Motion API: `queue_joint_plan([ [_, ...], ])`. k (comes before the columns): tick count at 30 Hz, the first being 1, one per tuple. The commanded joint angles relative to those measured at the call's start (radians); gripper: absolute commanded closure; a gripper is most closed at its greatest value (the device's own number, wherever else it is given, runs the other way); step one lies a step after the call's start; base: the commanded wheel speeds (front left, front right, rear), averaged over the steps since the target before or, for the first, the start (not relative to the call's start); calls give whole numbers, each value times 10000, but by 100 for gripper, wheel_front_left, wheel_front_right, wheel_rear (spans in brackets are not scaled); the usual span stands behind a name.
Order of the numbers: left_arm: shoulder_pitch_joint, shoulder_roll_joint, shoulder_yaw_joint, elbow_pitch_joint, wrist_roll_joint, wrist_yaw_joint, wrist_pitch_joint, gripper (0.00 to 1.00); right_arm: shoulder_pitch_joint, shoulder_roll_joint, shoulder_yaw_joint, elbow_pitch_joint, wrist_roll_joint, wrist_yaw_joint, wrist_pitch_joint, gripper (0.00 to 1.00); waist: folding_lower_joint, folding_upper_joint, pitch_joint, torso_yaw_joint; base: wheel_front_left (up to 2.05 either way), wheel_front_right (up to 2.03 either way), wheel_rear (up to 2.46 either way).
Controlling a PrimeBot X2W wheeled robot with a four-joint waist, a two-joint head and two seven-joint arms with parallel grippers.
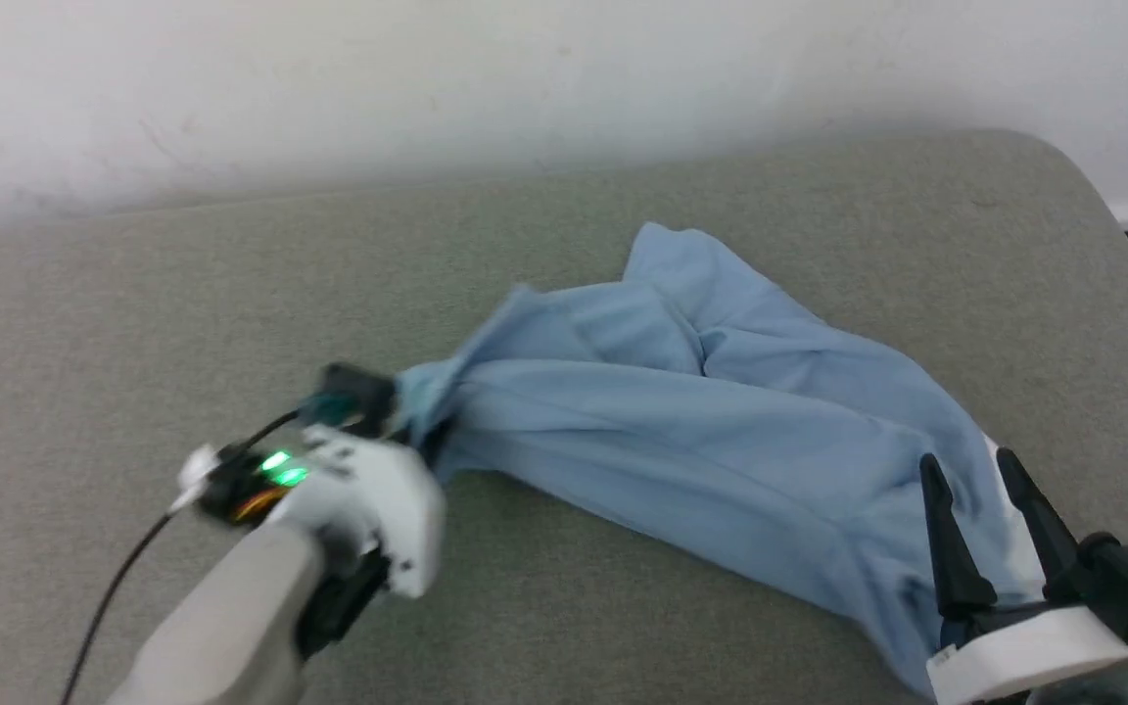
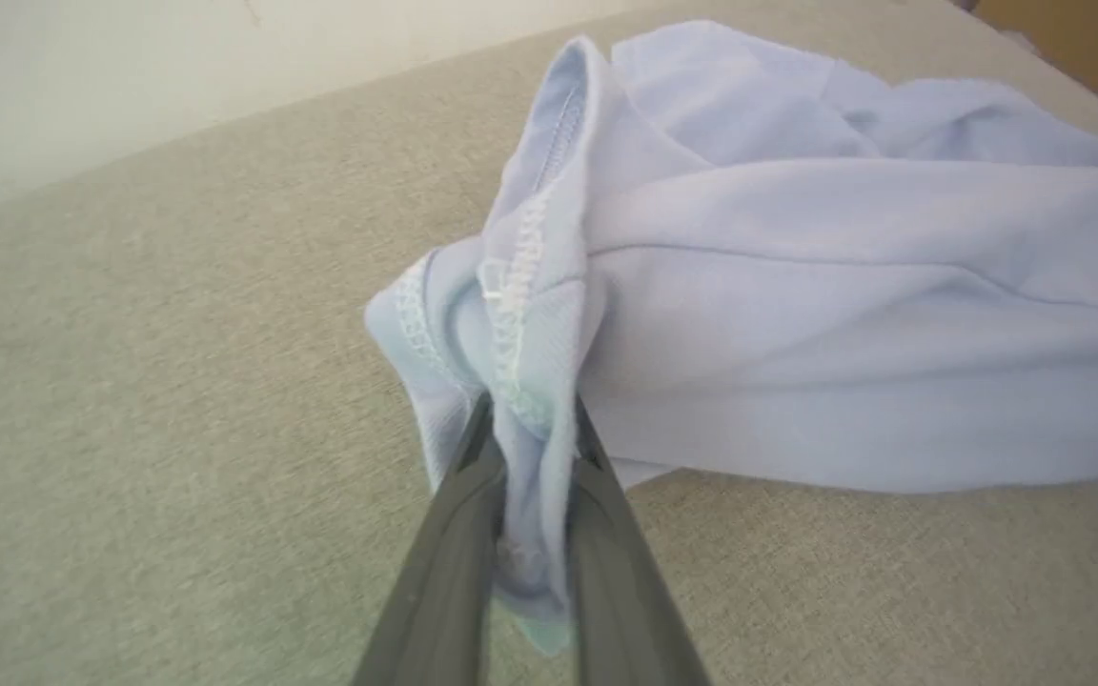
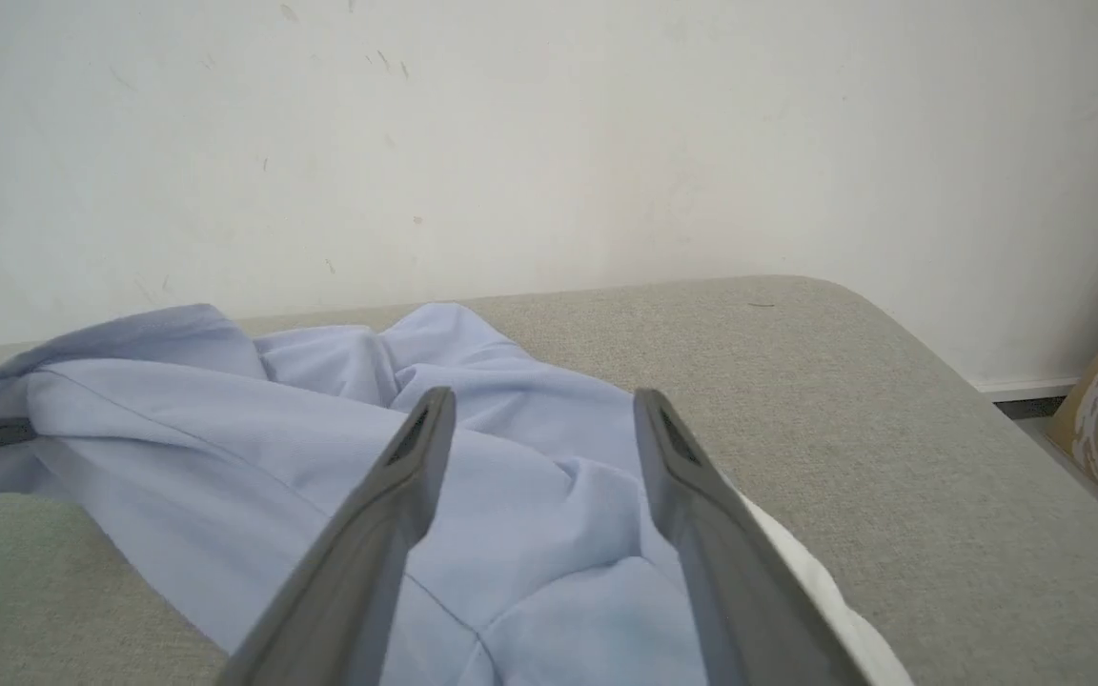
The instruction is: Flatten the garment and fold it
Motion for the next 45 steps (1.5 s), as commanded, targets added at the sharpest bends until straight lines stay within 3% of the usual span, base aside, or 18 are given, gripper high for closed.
queue_joint_plan([
  [1, 702, 387, 328, -509, -183, 432, -82, 100, 143, 3, -46, -51, 82, -7, -47, 0, -1, 0, -286, 339, 0, 0, 0],
  [5, 3066, 1453, 1371, -2585, -722, 2070, 34, 100, 353, 3, -193, -147, 87, -7, -28, 0, -1, 0, -429, 730, 0, 0, 0],
  [10, 5995, 2127, 2298, -4465, -1303, 3921, 296, 100, 572, 3, -452, -339, 12, -7, 81, 0, -1, 0, -533, 1281, 0, 0, 0],
  [13, 7184, 2283, 2553, -5015, -1541, 4490, 367, 100, 623, 3, -519, -471, -65, -7, 176, 0, -1, 0, -615, 1522, 0, 0, 0],
  [16, 7730, 2078, 2558, -5431, -1802, 4568, 288, 100, 670, 3, -558, -654, -278, -7, 283, 0, -1, 0, -652, 1723, 0, 0, 0],
  [17, 7783, 2036, 2558, -5498, -1833, 4570, 253, 79, 671, 3, -567, -701, -288, -7, 321, 0, -1, 0, -655, 1763, 0, 0, 0],
  [18, 7757, 1984, 2567, -5560, -1838, 4554, 180, 0, 664, 3, -560, -749, -300, -7, 348, 0, -1, 0, -658, 1789, 0, 0, 0],
  [25, 6109, 1970, 2540, -6024, -1082, 3879, -780, 0, 555, 3, -470, -987, -403, -7, 532, 0, -1, 0, -587, 1632, 0, 0, 0],
  [31, 3624, 1740, 1757, -5720, -405, 2747, -708, 0, 310, 3, -414, -1050, -353, -7, 575, 0, -1, 0, -218, 1073, 0, 0, 0],
  [38, 1055, 1332, 570, -3213, -559, 1037, 1022, 0, -66, 3, -312, -901, -272, -7, 499, 0, -1, 0, 469, 171, 0, 0, 0],
  [45, -54, 1142, 143, -268, -800, 231, 2075, 0, -293, 3, -265, -468, -40, -7, 265, 0, -1, 0, 911, -522, 0, 0, 0],
])
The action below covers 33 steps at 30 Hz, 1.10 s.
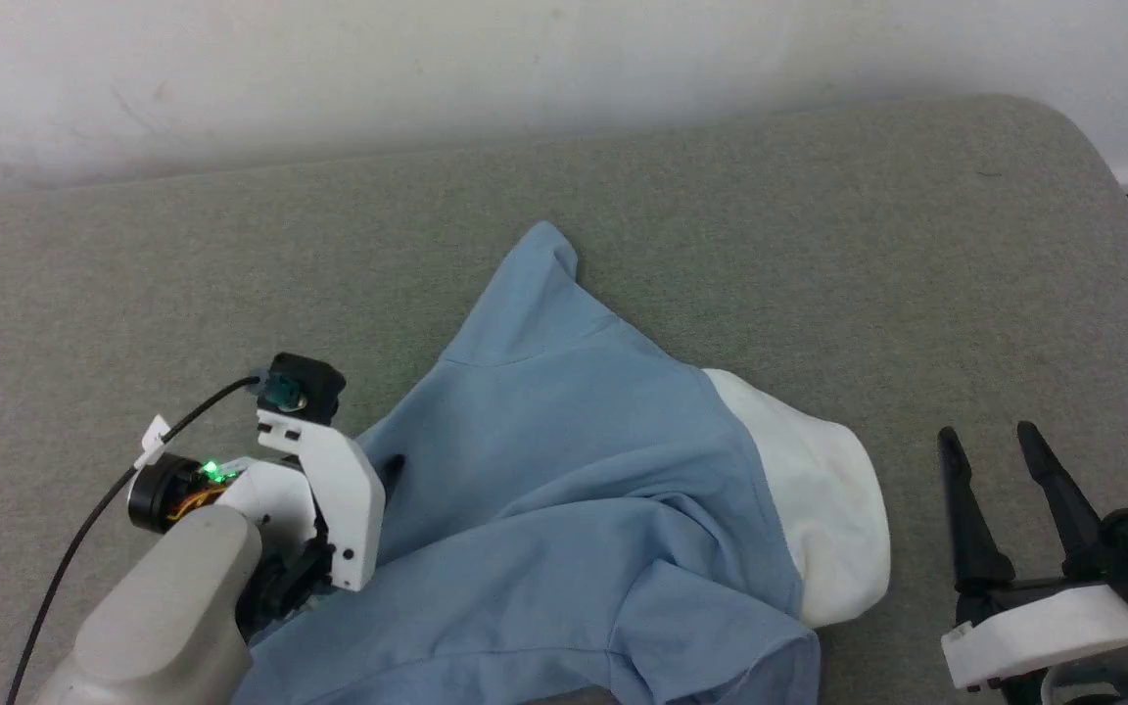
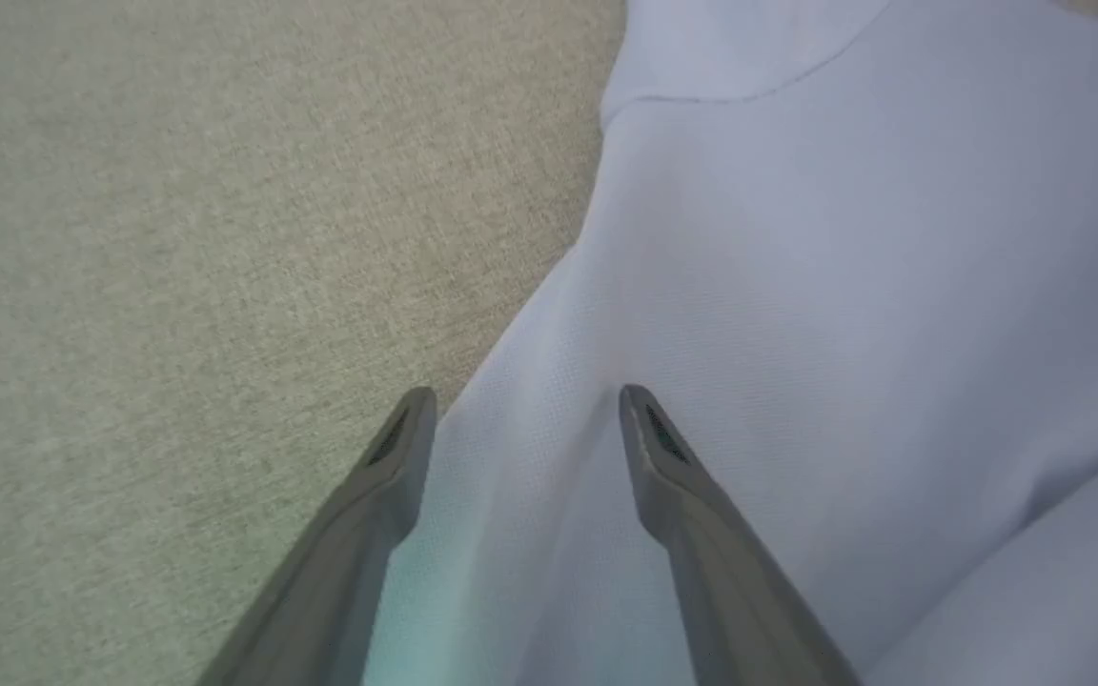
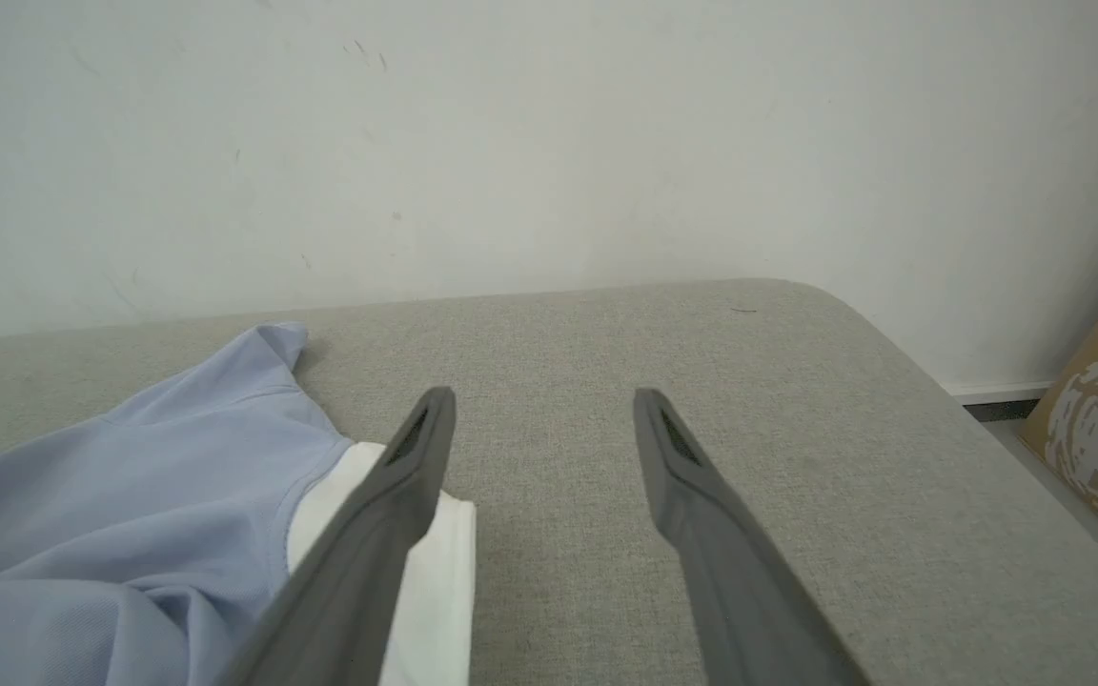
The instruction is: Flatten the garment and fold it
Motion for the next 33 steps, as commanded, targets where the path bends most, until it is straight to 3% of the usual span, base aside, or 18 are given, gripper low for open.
queue_joint_plan([
  [1, -198, -35, -67, 442, -115, -159, 141, 0, -134, 3, -21, 101, 66, -7, -119, 0, -2, 0, 442, -505, 0, 0, 0],
  [4, -249, -78, -161, 900, -215, -293, 401, 0, -130, 3, -64, 182, 83, -7, -173, 0, -2, 0, 466, -517, 0, 0, 0],
  [5, -265, -112, -169, 1040, -285, -360, 455, 35, -129, 3, -83, 217, 86, -7, -196, 0, -2, 0, 476, -504, 0, 0, 0],
  [6, -269, -164, -154, 1144, -382, -419, 486, 78, -140, 3, -101, 251, 97, -7, -213, 0, -2, 0, 482, -474, 0, 0, 0],
  [7, -282, -201, -172, 1208, -426, -481, 503, 100, -148, 3, -119, 280, 92, -7, -222, 0, -2, 0, 475, -414, 0, 0, 0],
  [11, -373, -264, 116, 1156, -535, -437, -107, 100, -218, 3, -121, 317, 52, -7, -220, 0, -2, 0, 427, -99, 0, 0, 0],
  [15, -222, -60, 846, 698, -631, 99, -1199, 100, -244, 3, -189, 329, -25, -7, -152, 0, -2, 0, 317, 224, 0, 0, 0],
  [20, 941, 676, 2086, -520, -880, 1264, -2343, 100, -117, 3, -257, 348, -98, -7, -53, 0, -2, 0, 68, 593, 0, 0, 0],
  [24, 2752, 1293, 3057, -1792, -1201, 2502, -2665, 100, 85, 3, -287, 404, -76, -7, 25, 0, -2, 0, -202, 871, 0, 0, 0],
  [27, 4267, 1489, 3545, -2800, -1473, 3375, -2613, 100, 230, 3, -296, 394, -57, -7, 101, 0, -2, 0, -358, 1091, 0, 0, 0],
  [31, 5701, 1246, 3708, -3654, -1873, 3927, -2534, 100, 287, 3, -138, 355, -87, -7, 240, 0, -2, 0, -486, 1310, 0, 0, 0],
  [32, 5842, 1119, 3686, -3765, -1951, 3925, -2579, 62, 280, 3, -82, 346, -110, -7, 289, 0, -2, 0, -514, 1347, 0, 0, 0],
  [33, 5905, 1023, 3654, -3828, -1953, 3909, -2679, 0, 274, 3, -17, 345, -131, -7, 348, 0, -2, 0, -558, 1379, 0, 0, 0],
])
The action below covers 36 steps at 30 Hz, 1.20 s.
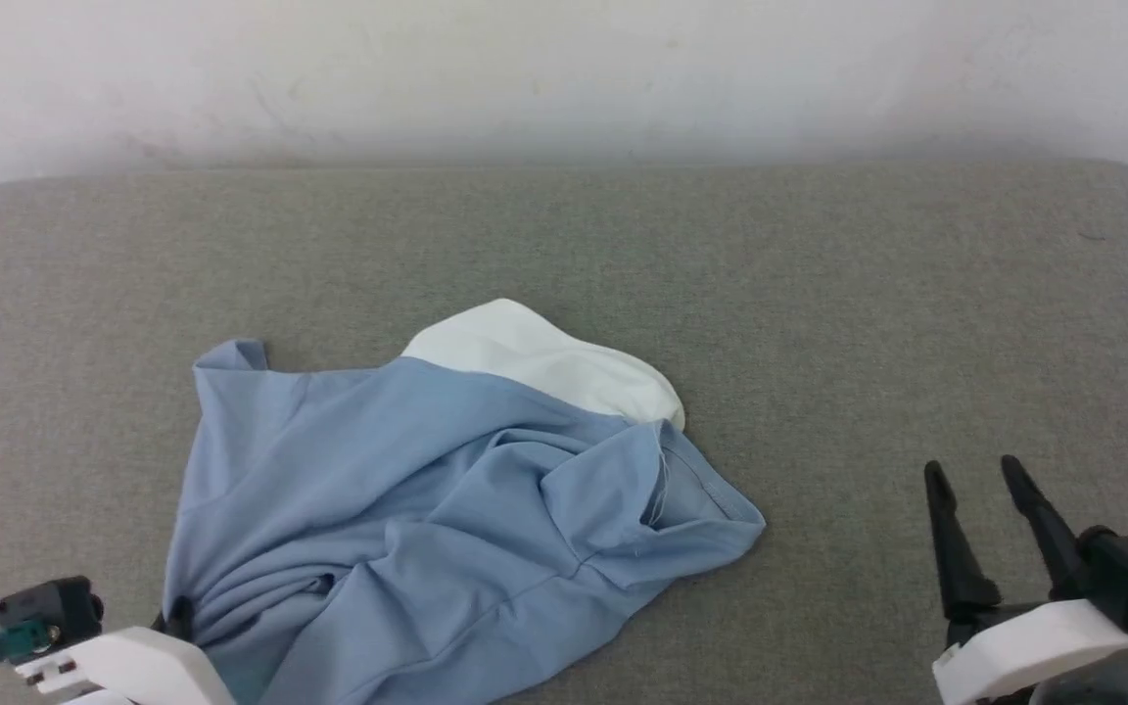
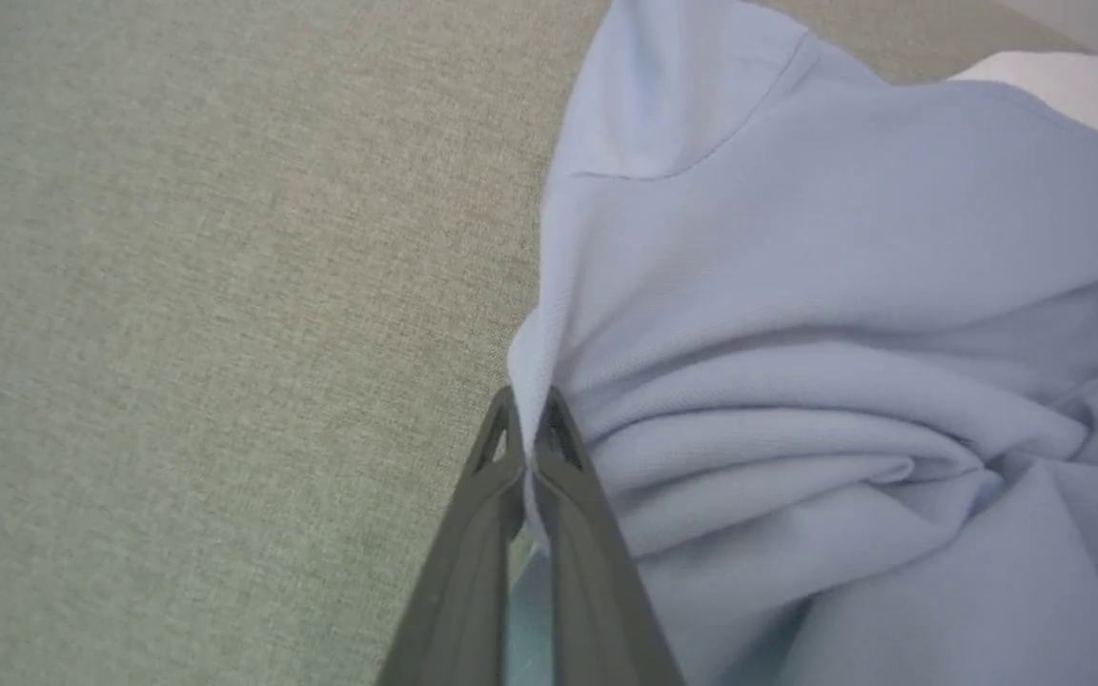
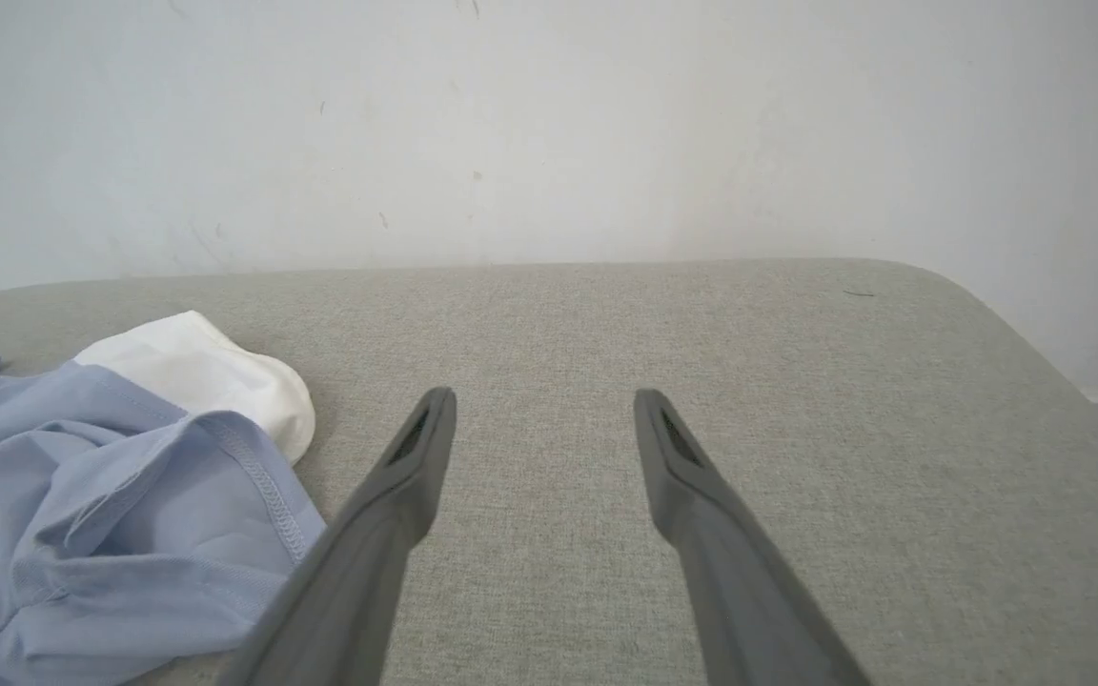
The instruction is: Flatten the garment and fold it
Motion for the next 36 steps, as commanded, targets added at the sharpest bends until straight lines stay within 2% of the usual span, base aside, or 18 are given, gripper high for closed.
queue_joint_plan([
  [1, -54, -111, 18, -92, -15, -47, -177, 0, 22, 1, 80, -20, -102, -7, 80, 0, 1, 0, -175, 156, 0, 0, 0],
  [6, -334, -545, 230, -211, 108, -513, -1459, 0, 4, 1, 646, 38, -122, -7, 494, 0, 1, 0, -472, 205, 0, 0, 0],
  [9, -511, -566, 209, -358, 508, -819, -2301, 0, -102, 1, 1111, 252, 20, -7, 789, 0, 1, 0, -599, 239, 0, 0, 0],
  [15, -940, -483, -217, -675, 1782, -1160, -3720, 0, -682, -64, 2465, 958, 636, -7, 2003, 0, 1, 0, -673, 426, 0, 0, 0],
  [21, -1099, -682, -527, -758, 2617, -1344, -4182, 0, -1695, -144, 3379, 1886, 1399, -7, 2640, 0, 1, 0, -654, 785, 0, 0, 0],
  [28, -1127, -1029, -682, -654, 2848, -1496, -4271, 0, -2760, -71, 4188, 3486, 2253, -7, 3023, 0, 1, 0, -610, 1183, 0, 0, 0],
  [29, -1147, -1062, -695, -608, 2848, -1517, -4274, 0, -2873, -64, 4224, 3737, 2358, -7, 3013, 20, 1, 0, -601, 1217, 0, 0, 0],
  [30, -1176, -1096, -696, -581, 2857, -1535, -4279, 0, -2977, -59, 4259, 3991, 2411, -7, 3028, 70, 1, 0, -591, 1244, 0, 0, 0],
  [31, -1200, -1122, -691, -555, 2867, -1554, -4283, 0, -3069, -54, 4287, 4195, 2480, -7, 3022, 100, 1, 0, -582, 1266, 0, 0, 0],
  [36, -1200, -1211, -600, -439, 2870, -1555, -4296, 0, -3323, -124, 4161, 4447, 2539, -7, 2584, 100, 1, 0, -577, 1232, 0, 0, 0],
])
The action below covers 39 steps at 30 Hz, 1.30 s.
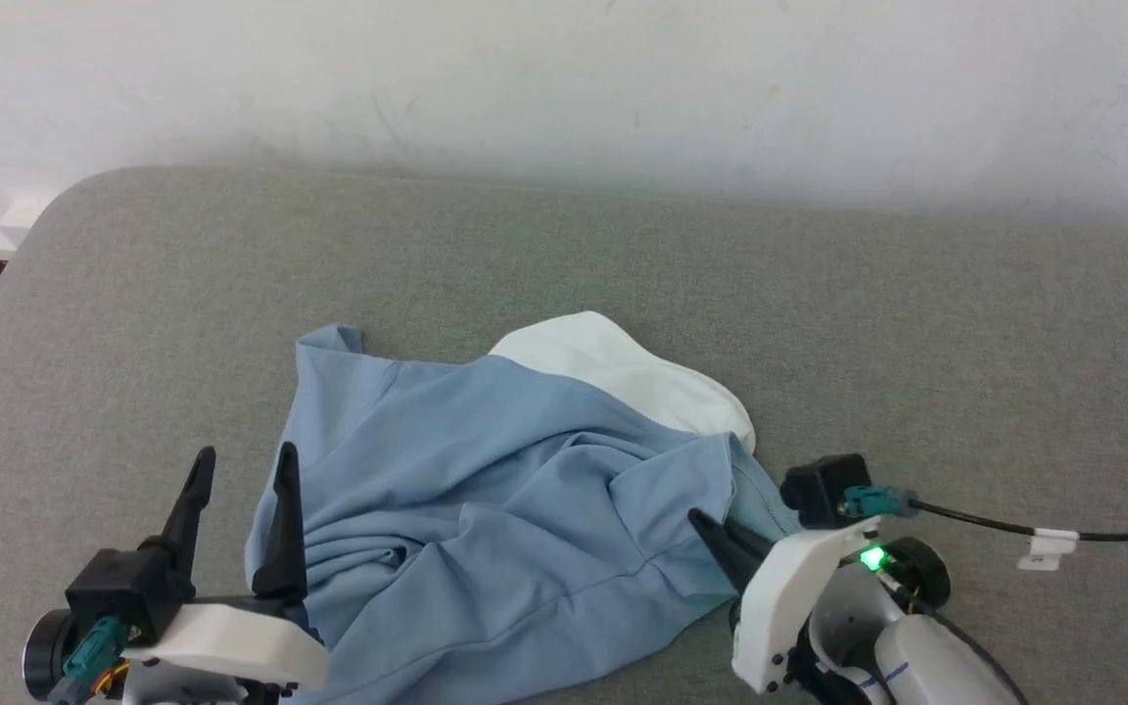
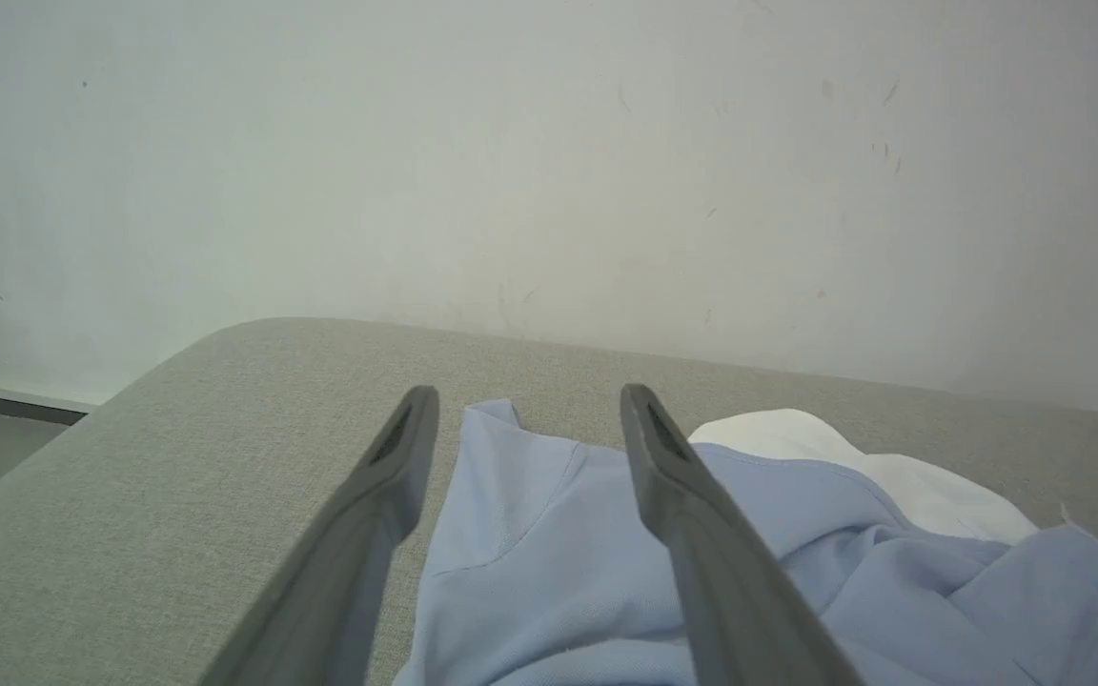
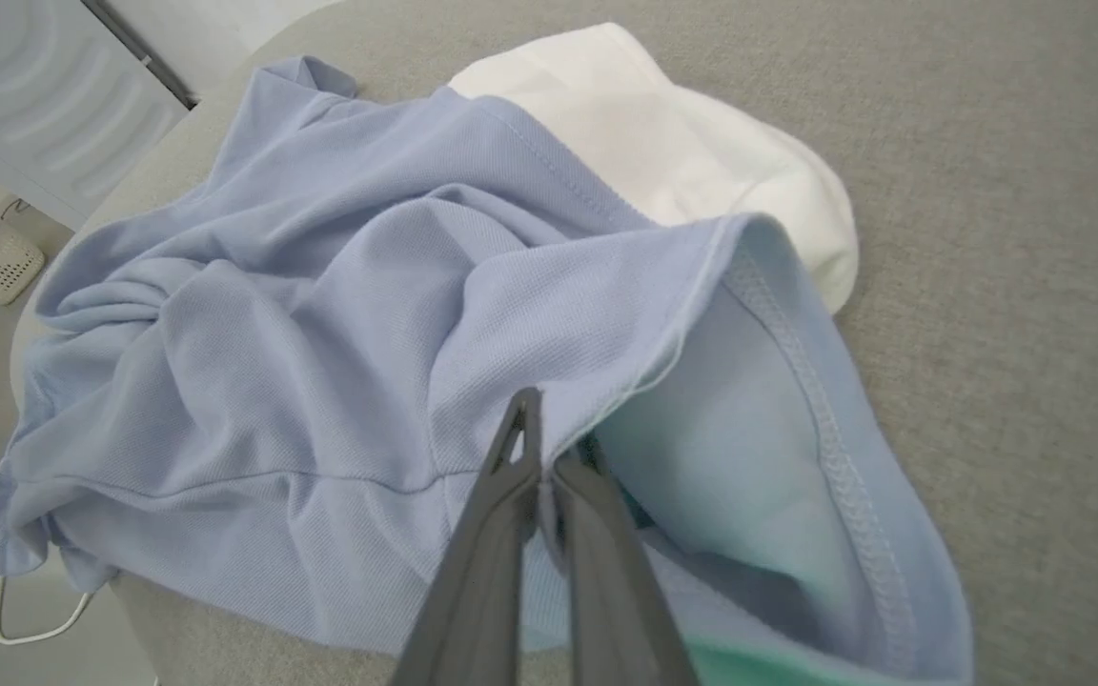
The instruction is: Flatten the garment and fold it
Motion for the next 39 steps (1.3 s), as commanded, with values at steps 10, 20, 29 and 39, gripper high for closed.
queue_joint_plan([
  [10, 291, -48, 315, 192, -76, 121, -14, 0, 1498, -924, -2800, -2233, -906, -7, 15, 100, -1, 0, -419, -658, 0, 0, 0],
  [20, 461, 11, 386, 136, -199, 356, 266, 0, 4092, -625, -5865, -3585, -1485, -7, 1098, 100, -1, 0, -512, -1162, 0, 0, 0],
  [29, 615, 66, 452, 331, -420, 432, 511, 0, 4254, -200, -6351, -2945, -1686, -7, 122, 0, -1, 0, -459, -1418, 0, 0, 0],
  [39, 361, 328, 489, 575, -686, 240, 996, 0, 3528, 7, -5831, -4035, -2232, -7, -1859, 0, -1, 0, -596, -1480, 0, 0, 0],
])
